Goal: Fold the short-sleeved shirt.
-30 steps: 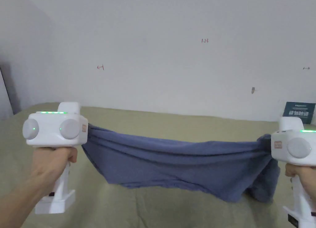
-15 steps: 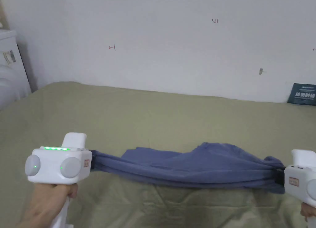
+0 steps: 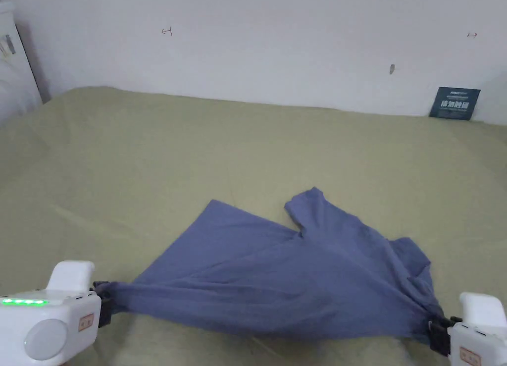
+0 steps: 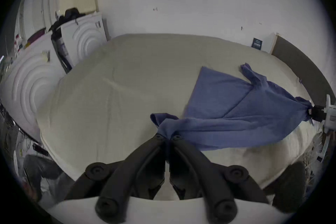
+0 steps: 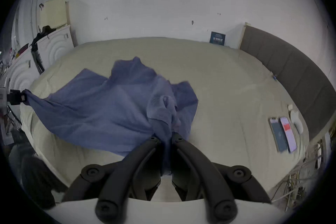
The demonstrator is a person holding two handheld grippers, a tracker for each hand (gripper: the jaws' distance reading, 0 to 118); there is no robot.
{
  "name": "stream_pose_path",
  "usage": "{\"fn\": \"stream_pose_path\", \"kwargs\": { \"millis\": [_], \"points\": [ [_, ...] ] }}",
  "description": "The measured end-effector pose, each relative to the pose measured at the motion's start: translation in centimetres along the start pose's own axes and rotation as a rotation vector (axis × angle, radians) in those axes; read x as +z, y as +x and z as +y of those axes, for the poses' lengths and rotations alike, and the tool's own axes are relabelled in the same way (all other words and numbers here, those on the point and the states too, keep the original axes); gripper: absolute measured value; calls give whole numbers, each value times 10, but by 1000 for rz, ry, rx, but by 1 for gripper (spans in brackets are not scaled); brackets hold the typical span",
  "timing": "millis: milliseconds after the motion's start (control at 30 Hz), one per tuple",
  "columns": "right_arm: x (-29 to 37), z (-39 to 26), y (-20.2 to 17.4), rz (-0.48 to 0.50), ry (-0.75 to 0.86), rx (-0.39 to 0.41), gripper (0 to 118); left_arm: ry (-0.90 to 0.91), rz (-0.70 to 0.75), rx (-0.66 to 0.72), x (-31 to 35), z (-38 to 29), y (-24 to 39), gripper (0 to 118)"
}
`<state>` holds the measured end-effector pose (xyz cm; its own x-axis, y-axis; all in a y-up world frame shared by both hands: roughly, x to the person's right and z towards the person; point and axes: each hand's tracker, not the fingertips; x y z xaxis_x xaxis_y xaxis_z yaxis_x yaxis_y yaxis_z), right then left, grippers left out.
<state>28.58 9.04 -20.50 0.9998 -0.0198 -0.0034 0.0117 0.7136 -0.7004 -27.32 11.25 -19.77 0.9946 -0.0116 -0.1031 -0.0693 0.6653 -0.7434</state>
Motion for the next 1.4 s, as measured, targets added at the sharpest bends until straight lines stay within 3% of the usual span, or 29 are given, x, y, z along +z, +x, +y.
{"fn": "stream_pose_path", "kwargs": {
  "millis": [233,567,667,700,733,767,800,900,933,967,1033,1067,1267,1300,1333,1367,1400],
  "points": [
    [-26,-15,5,-19,-47,-30,8,-33,-21,27,-12,-14,-6,2],
    [-18,-4,4,-21,-75,-15,8,-43,-49,38,-11,-8,-12,2],
    [-10,3,5,-12,-85,-51,11,-68,-53,45,-8,-10,-19,4],
    [1,5,2,19,-34,-55,27,-30,-24,48,-1,-10,-23,22],
    [9,11,-2,18,-23,-29,54,-31,-23,57,4,-10,-27,57],
    [14,15,-6,7,-33,-7,90,-32,-17,64,6,-10,-31,97],
    [11,15,-11,6,-19,9,118,-27,-15,73,10,-10,-35,118],
    [23,18,-28,66,53,29,106,-7,5,76,21,-10,-40,115],
    [41,23,-52,73,51,51,104,-7,14,83,20,-11,-40,111],
    [48,25,-61,72,92,65,93,3,23,94,18,-15,-41,98],
    [53,29,-77,150,71,85,12,-52,-69,112,12,-14,-43,0],
    [49,25,-81,150,79,80,0,-51,-67,119,9,-14,-42,0],
    [37,23,-96,178,57,96,0,-110,-89,139,-26,4,-37,0],
    [35,22,-96,179,50,101,0,-162,-98,143,-36,8,-35,17],
    [28,19,-94,180,40,99,0,-155,-85,135,-43,6,-34,51],
    [25,18,-93,182,32,104,0,-173,-54,114,-50,3,-34,96],
    [23,17,-92,183,26,109,0,-208,-18,80,-60,0,-33,116]
  ]
}}
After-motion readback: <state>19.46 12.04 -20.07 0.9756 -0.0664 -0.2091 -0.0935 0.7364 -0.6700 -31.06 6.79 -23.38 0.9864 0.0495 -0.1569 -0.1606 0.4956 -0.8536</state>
